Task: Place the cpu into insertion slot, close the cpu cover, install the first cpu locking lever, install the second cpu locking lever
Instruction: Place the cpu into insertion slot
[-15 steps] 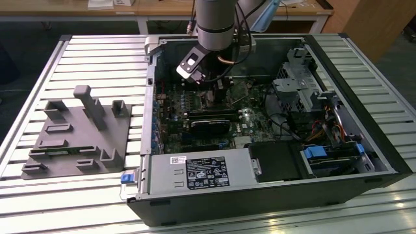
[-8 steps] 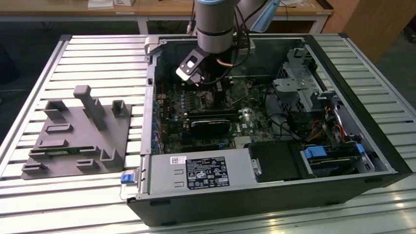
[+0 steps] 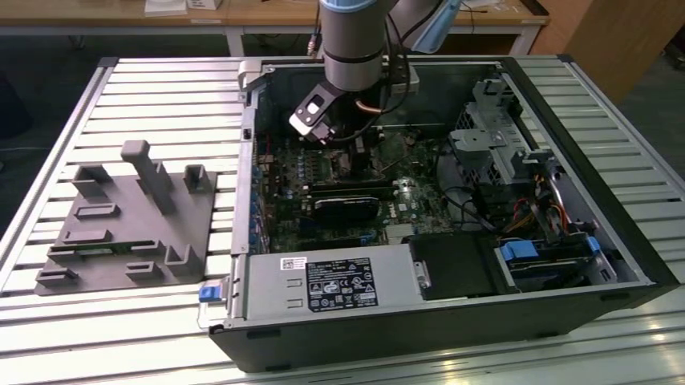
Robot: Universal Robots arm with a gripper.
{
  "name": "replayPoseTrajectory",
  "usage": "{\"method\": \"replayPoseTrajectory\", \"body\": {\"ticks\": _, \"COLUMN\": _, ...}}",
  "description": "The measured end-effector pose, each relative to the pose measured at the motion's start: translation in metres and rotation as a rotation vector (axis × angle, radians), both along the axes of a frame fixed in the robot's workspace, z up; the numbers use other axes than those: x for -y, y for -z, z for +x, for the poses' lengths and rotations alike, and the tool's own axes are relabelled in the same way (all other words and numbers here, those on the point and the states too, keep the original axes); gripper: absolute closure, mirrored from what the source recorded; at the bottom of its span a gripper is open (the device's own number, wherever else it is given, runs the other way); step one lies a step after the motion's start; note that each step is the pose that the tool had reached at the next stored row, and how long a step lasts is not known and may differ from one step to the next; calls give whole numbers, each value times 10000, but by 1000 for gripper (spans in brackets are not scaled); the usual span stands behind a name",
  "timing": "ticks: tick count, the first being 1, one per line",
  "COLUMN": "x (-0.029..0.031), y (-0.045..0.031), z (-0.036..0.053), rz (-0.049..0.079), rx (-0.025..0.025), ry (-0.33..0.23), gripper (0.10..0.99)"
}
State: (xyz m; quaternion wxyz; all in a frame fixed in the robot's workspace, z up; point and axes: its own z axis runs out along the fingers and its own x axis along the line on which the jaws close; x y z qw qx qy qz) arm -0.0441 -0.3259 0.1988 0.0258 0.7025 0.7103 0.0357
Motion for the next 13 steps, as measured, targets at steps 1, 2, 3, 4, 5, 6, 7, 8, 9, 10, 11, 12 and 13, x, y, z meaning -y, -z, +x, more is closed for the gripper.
{"method": "replayPoseTrajectory", "body": {"ticks": 1, "x": -3, "y": 5, "z": 0, "rz": -1, "rx": 0, "ry": 2, "gripper": 545}}
{"method": "replayPoseTrajectory", "body": {"ticks": 2, "x": -5, "y": 10, "z": 1, "rz": -1, "rx": 0, "ry": 3, "gripper": 545}}
{"method": "replayPoseTrajectory", "body": {"ticks": 3, "x": -6, "y": 16, "z": 1, "rz": -1, "rx": 0, "ry": 4, "gripper": 545}}
{"method": "replayPoseTrajectory", "body": {"ticks": 4, "x": -7, "y": 22, "z": 1, "rz": -1, "rx": 0, "ry": 3, "gripper": 545}}
{"method": "replayPoseTrajectory", "body": {"ticks": 5, "x": -7, "y": 30, "z": 1, "rz": -1, "rx": 0, "ry": 5, "gripper": 545}}
{"method": "replayPoseTrajectory", "body": {"ticks": 6, "x": -8, "y": 36, "z": 0, "rz": -1, "rx": -1, "ry": 6, "gripper": 545}}
{"method": "replayPoseTrajectory", "body": {"ticks": 7, "x": -9, "y": 42, "z": 0, "rz": -1, "rx": 0, "ry": 9, "gripper": 545}}
{"method": "replayPoseTrajectory", "body": {"ticks": 8, "x": -10, "y": 45, "z": 0, "rz": -1, "rx": -1, "ry": 12, "gripper": 545}}
{"method": "replayPoseTrajectory", "body": {"ticks": 9, "x": -14, "y": 47, "z": 0, "rz": -1, "rx": -1, "ry": 12, "gripper": 545}}
{"method": "replayPoseTrajectory", "body": {"ticks": 10, "x": -18, "y": 49, "z": 0, "rz": -2, "rx": -2, "ry": 12, "gripper": 545}}
{"method": "replayPoseTrajectory", "body": {"ticks": 11, "x": -22, "y": 51, "z": 0, "rz": -2, "rx": -1, "ry": 11, "gripper": 545}}
{"method": "replayPoseTrajectory", "body": {"ticks": 12, "x": -25, "y": 54, "z": 0, "rz": 0, "rx": 0, "ry": 11, "gripper": 545}}
{"method": "replayPoseTrajectory", "body": {"ticks": 13, "x": -27, "y": 55, "z": 1, "rz": 1, "rx": 0, "ry": 10, "gripper": 545}}
